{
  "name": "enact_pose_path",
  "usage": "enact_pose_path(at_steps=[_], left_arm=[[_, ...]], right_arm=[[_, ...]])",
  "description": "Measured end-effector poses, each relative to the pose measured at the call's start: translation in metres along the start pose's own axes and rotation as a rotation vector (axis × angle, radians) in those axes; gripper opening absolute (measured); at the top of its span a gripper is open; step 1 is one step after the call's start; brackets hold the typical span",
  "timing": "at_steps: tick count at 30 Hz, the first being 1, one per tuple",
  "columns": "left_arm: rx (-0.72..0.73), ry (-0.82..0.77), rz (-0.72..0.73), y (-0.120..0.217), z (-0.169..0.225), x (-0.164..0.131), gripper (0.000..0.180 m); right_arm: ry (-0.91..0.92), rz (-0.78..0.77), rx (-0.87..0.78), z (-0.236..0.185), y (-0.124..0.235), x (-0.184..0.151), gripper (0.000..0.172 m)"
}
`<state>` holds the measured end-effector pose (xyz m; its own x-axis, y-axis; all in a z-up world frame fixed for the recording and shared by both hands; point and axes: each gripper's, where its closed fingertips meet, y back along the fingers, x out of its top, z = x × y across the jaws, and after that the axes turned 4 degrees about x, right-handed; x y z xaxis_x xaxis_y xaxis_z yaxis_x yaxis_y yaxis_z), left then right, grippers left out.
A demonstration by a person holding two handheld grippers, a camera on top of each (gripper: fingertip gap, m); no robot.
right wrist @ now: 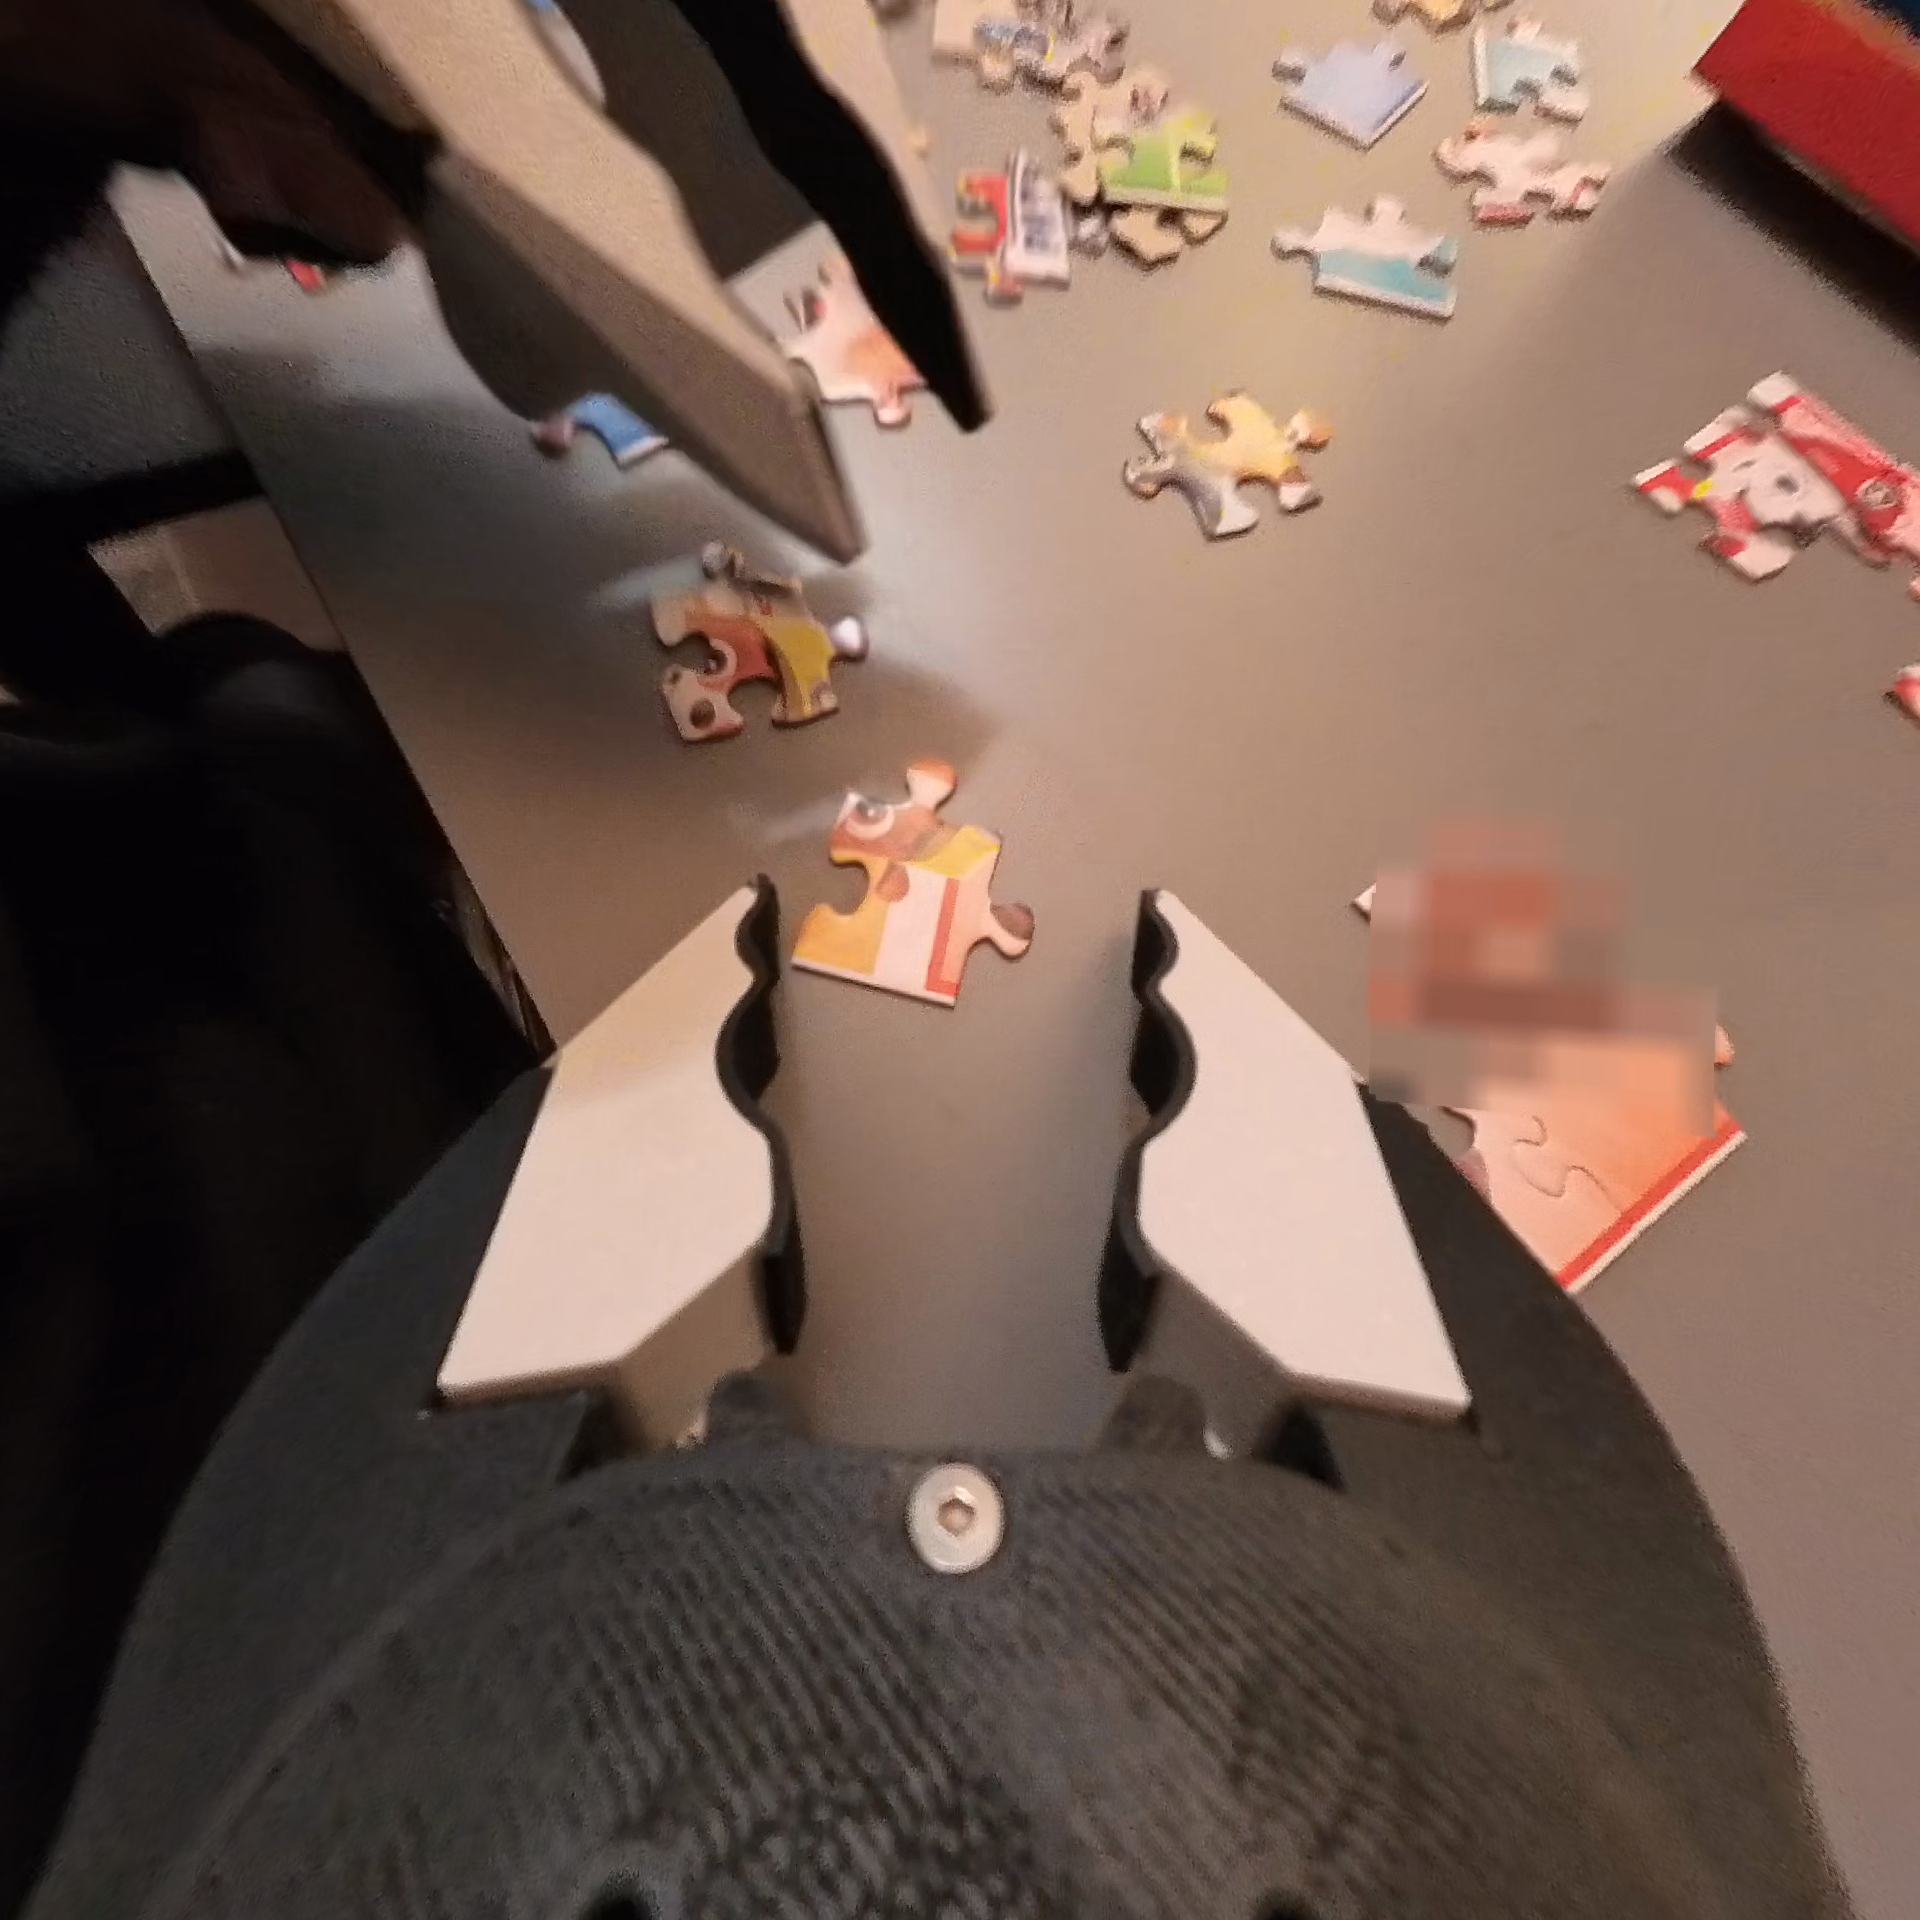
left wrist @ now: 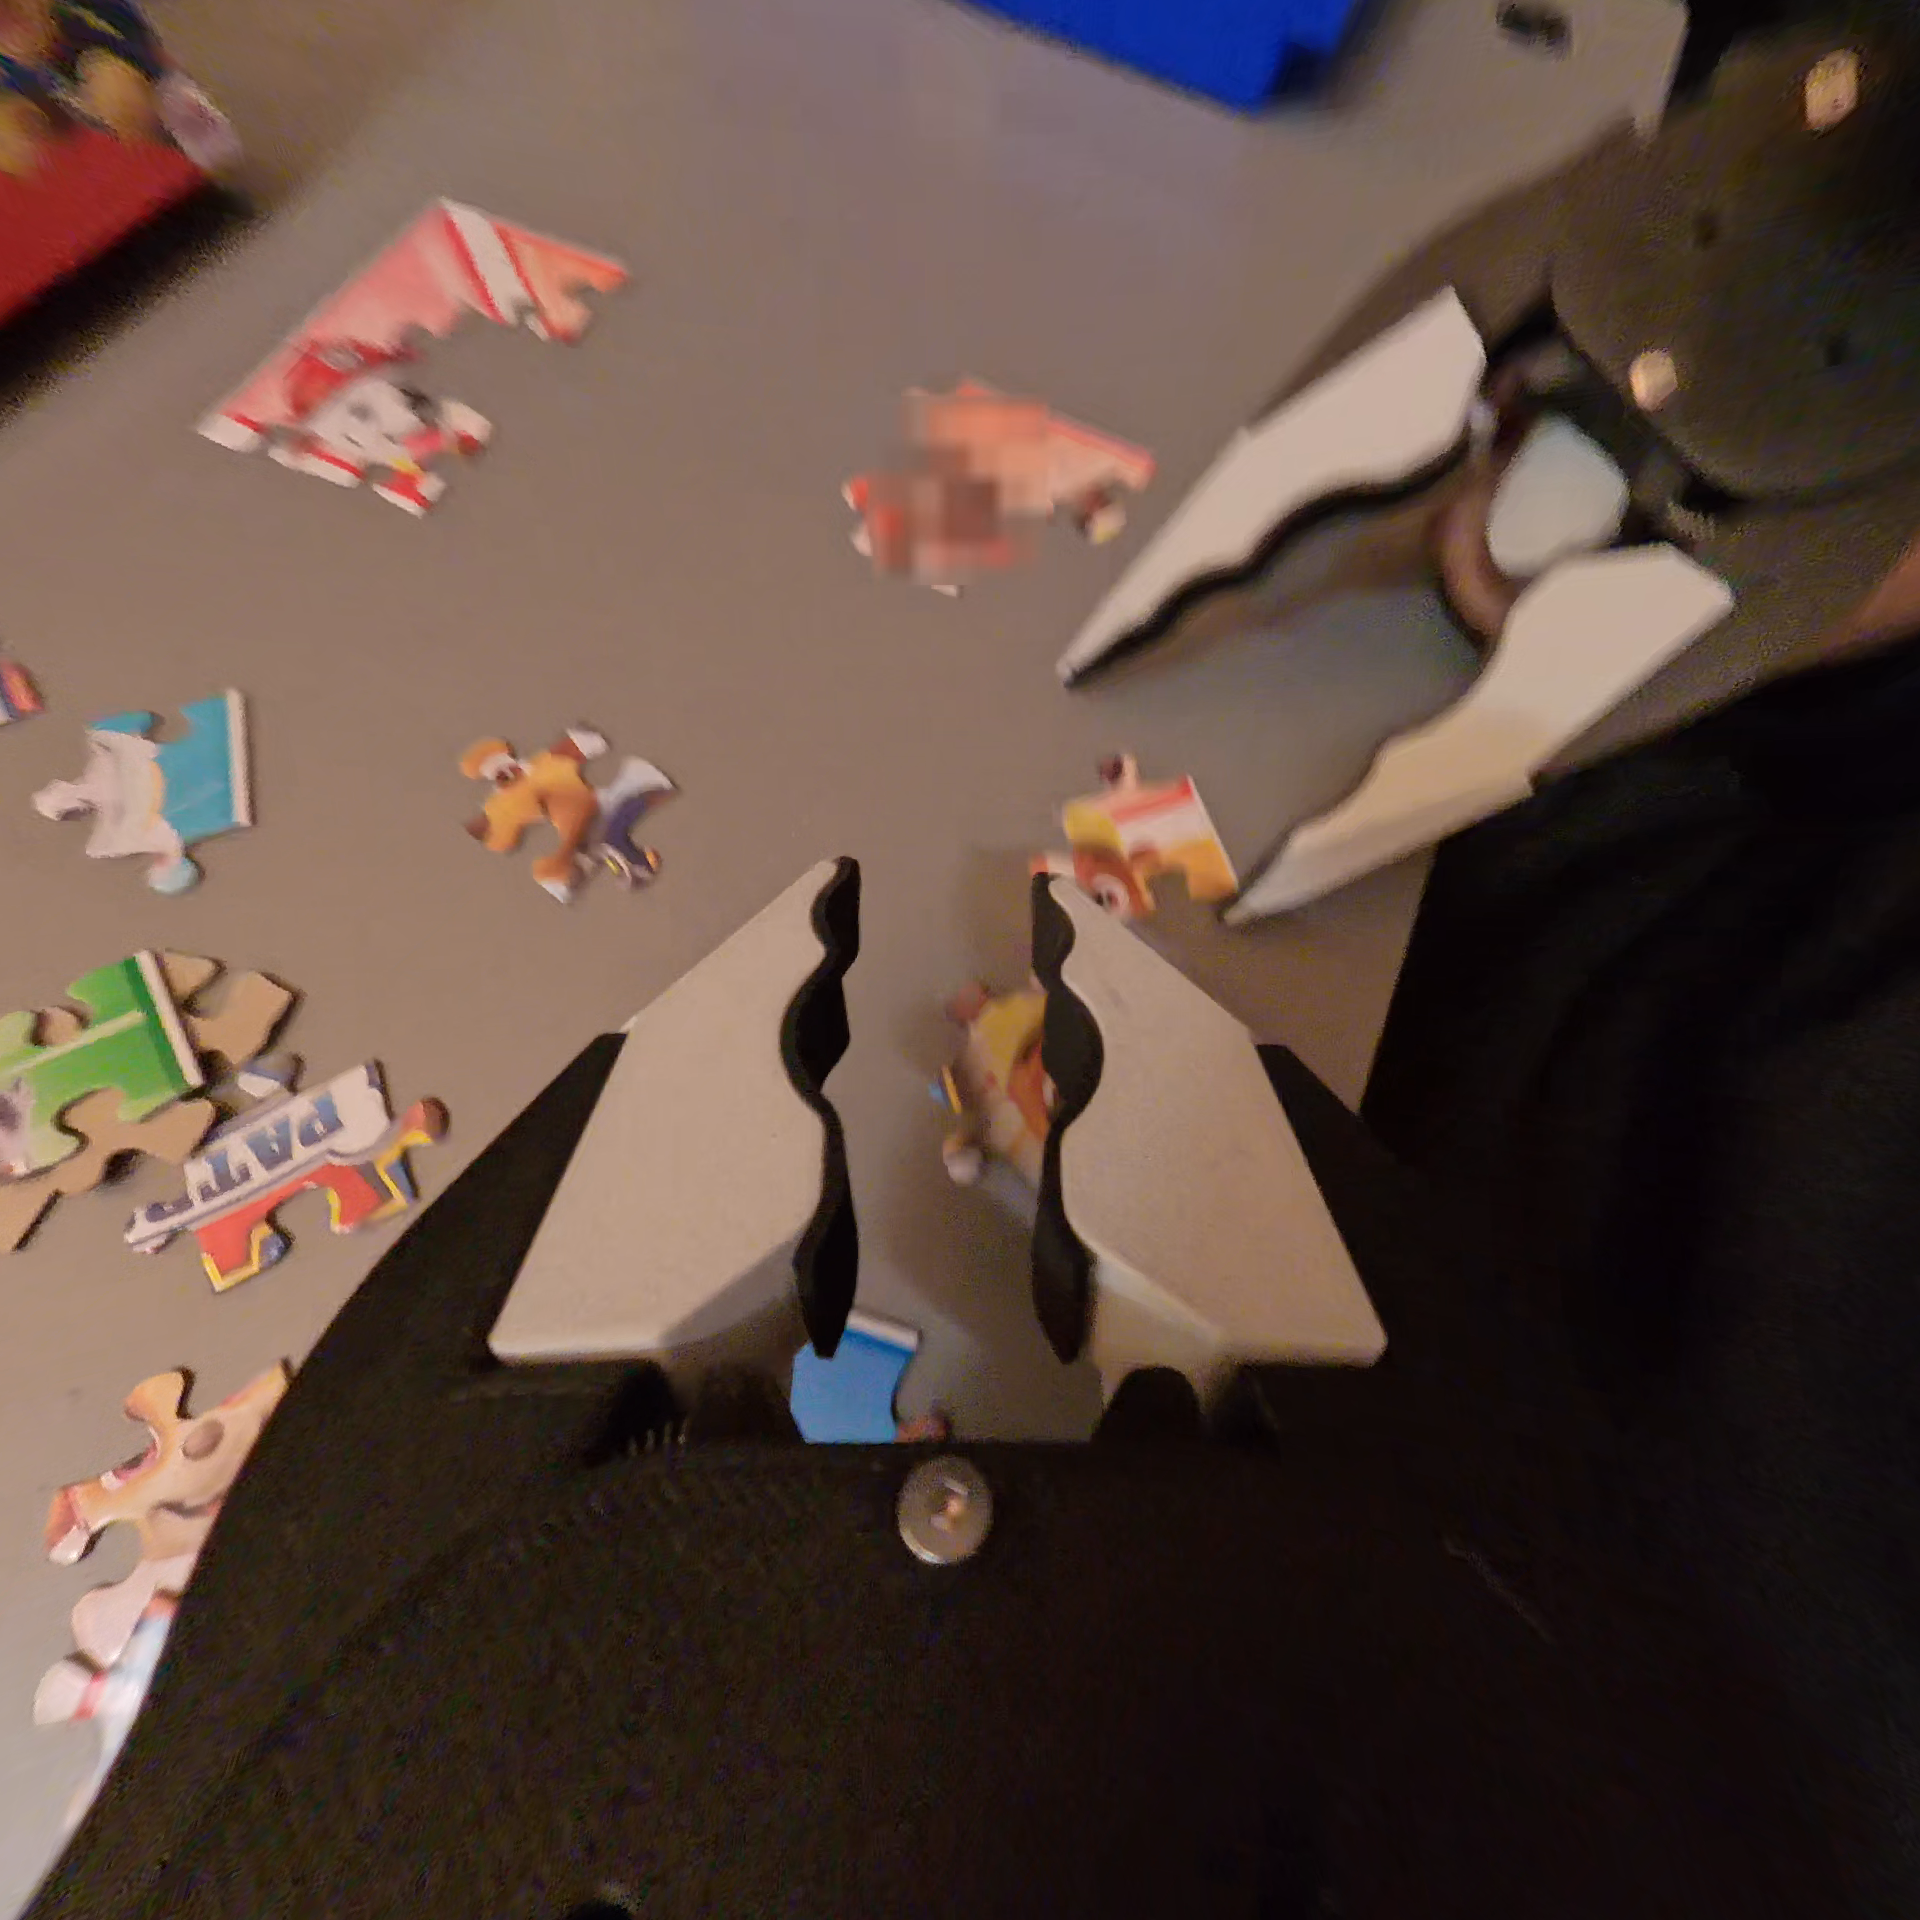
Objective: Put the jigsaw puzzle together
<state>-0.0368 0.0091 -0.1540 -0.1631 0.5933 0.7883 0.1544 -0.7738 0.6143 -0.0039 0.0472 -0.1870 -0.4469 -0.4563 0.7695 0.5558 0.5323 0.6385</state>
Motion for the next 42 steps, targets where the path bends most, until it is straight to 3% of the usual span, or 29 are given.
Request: enact_pose_path(at_steps=[4, 10, 12, 14, 22, 35, 42], left_arm=[[-0.115, -0.126, -0.068, 0.008, 0.021, -0.035, 0.05], [-0.148, -0.158, 0.021, 0.007, 0.03, -0.024, 0.053], [-0.136, -0.163, 0.019, 0.009, 0.029, -0.028, 0.053], [-0.128, -0.137, 0.033, 0.012, 0.024, -0.029, 0.054], [-0.123, -0.081, 0.072, 0.022, 0.013, -0.027, 0.053], [-0.088, -0.127, -0.067, 0.007, 0.013, -0.046, 0.049], [-0.087, -0.135, -0.108, 0.003, 0.014, -0.05, 0.044]], right_arm=[[-0.029, -0.025, 0.048, -0.007, -0.008, 0.002, 0.064], [-0.034, -0.026, 0.052, -0.004, -0.008, 0.002, 0.057], [-0.024, -0.023, 0.061, -0.006, -0.007, 0.002, 0.034], [-0.021, -0.022, 0.064, -0.007, -0.007, 0.002, 0.022], [-0.003, -0.035, 0.107, -0.007, -0.007, 0.002, 0.021], [0.117, 0.001, 0.43, -0.017, -0.007, 0.014, 0.022], [0.243, -0.012, 0.467, -0.034, -0.014, 0.021, 0.021]])
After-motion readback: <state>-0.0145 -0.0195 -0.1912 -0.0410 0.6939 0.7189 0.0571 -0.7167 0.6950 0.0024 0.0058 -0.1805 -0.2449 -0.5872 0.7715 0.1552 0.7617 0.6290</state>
